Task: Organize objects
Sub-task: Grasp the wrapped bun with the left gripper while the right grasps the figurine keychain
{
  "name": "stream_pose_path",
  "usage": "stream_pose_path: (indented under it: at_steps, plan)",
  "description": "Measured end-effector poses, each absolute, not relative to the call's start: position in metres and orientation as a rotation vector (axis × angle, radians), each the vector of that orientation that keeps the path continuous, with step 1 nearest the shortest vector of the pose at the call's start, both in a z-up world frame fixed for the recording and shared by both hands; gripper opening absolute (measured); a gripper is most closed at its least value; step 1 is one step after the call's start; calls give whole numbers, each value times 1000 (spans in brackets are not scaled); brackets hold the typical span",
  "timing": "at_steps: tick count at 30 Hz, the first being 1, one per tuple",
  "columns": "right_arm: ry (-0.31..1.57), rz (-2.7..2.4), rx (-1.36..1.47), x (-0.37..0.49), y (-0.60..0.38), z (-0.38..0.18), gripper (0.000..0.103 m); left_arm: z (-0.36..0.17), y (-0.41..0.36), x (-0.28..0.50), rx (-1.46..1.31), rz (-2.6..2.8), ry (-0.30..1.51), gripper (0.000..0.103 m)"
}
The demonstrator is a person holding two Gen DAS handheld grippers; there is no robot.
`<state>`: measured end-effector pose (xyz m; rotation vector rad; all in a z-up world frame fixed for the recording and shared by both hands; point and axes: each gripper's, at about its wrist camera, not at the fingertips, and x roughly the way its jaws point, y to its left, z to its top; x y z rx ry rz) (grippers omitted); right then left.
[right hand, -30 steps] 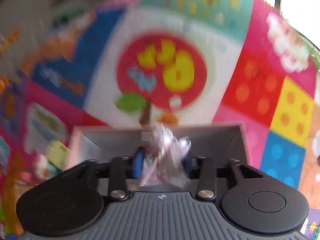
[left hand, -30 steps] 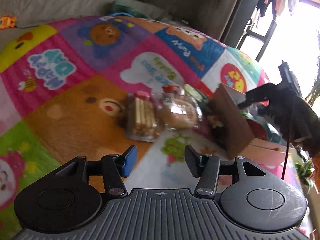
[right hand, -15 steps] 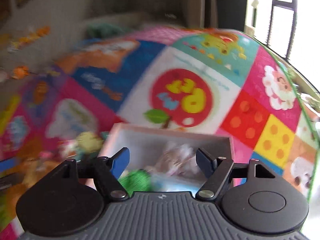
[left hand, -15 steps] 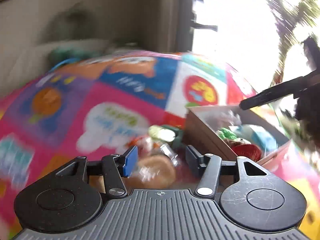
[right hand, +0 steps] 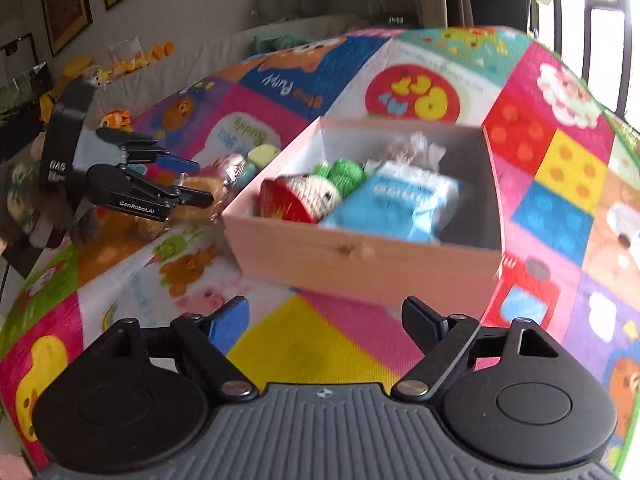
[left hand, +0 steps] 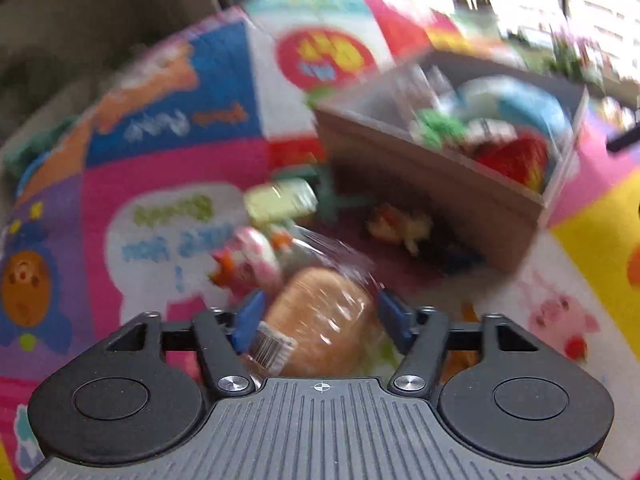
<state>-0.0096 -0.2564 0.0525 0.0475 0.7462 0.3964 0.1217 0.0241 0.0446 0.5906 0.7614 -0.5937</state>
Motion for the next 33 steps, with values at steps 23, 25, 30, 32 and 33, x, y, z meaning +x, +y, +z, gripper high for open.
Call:
stream_pose_path:
  at_steps: [23,25,30,32,33]
  plan:
    - [821,448,150,162,-140,138,86,42,120,-12,-187,-332,627,62]
    - [858,382,105,200,-113,128,62,46,145,-1,-274,-286,604,62]
    - [911,205,-51,264,-67,83,39,47,187,24,-358,-180,580,61]
    - [935,137,-72,283,-60,65,37,41,198,28,-414,-175,592,61]
    - [952,110,-75,291,-58,56,35,36,201,29,-446,-182,600,61]
